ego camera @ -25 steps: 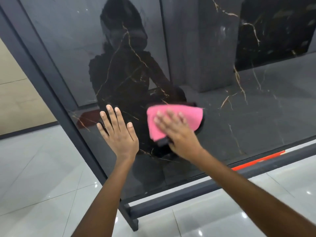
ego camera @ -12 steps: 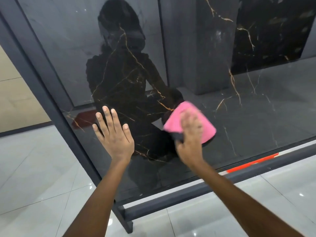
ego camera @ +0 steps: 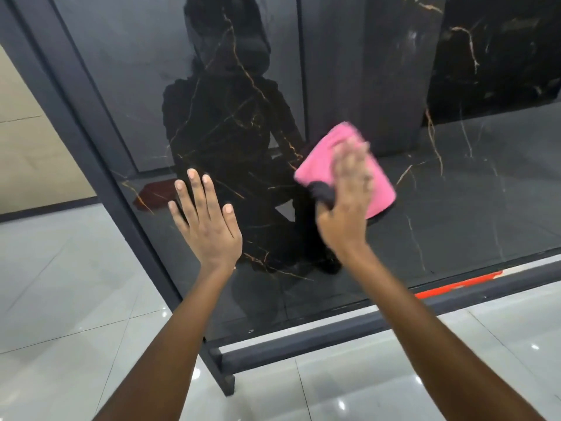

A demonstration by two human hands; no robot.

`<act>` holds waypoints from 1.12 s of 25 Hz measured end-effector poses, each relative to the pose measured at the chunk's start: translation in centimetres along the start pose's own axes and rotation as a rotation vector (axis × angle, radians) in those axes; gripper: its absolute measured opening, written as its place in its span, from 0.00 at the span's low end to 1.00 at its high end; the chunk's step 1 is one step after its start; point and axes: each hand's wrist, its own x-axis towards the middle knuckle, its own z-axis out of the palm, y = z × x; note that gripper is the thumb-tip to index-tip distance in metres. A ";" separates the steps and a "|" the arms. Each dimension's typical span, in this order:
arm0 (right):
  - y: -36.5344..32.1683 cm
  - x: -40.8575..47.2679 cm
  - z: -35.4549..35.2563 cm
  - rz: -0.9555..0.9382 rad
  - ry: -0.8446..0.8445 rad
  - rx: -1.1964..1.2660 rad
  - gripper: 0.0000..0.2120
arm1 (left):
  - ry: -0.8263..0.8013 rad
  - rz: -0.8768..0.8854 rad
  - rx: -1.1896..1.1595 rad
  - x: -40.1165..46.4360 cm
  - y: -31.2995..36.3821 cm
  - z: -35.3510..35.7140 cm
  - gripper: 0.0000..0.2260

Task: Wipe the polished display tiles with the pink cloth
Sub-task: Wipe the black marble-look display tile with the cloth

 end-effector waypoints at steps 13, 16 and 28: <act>2.3 -5.2 0.3 -0.402 -0.341 -0.082 0.44 | -0.222 0.115 0.010 -4.0 -0.7 -0.8 0.25; 5.3 -12.6 0.6 -1.055 -0.651 -0.360 0.44 | -0.260 0.098 -0.006 -5.7 -1.1 -0.8 0.25; 9.1 -17.9 0.2 -0.897 -0.646 -0.421 0.50 | -0.150 0.172 0.037 -8.3 -2.4 1.2 0.24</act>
